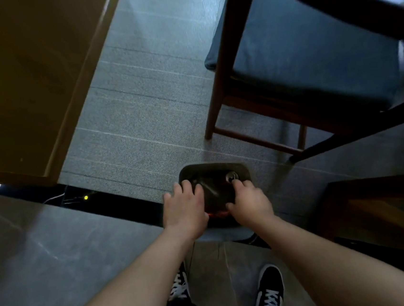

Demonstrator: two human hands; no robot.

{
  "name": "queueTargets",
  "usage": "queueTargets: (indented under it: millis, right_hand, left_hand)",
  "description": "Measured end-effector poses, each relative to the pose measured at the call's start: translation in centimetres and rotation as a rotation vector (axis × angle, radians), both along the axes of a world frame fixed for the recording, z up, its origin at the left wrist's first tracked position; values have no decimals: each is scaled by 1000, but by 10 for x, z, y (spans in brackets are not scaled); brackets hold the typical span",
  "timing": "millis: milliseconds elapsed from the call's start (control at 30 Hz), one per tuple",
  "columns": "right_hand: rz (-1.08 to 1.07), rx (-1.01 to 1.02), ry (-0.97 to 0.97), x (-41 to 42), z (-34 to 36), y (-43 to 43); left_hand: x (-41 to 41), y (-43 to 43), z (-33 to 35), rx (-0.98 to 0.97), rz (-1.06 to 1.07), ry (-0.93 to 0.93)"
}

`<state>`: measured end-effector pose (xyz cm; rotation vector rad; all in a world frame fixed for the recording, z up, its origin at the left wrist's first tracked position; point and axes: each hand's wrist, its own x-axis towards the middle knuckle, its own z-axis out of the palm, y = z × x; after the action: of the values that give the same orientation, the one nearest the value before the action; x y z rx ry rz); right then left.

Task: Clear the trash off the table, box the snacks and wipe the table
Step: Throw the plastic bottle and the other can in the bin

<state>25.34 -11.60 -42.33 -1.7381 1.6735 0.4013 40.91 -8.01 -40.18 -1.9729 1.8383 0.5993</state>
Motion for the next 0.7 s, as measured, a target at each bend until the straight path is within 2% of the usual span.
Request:
queueTargets:
  millis: [400, 700]
  right_hand:
    - [54, -102, -39, -12, 160, 14]
    - [38, -253, -92, -39, 290, 37]
  left_hand:
    - [-9, 5, 152, -41, -7, -40]
    - [-42, 25, 279, -135, -41, -12]
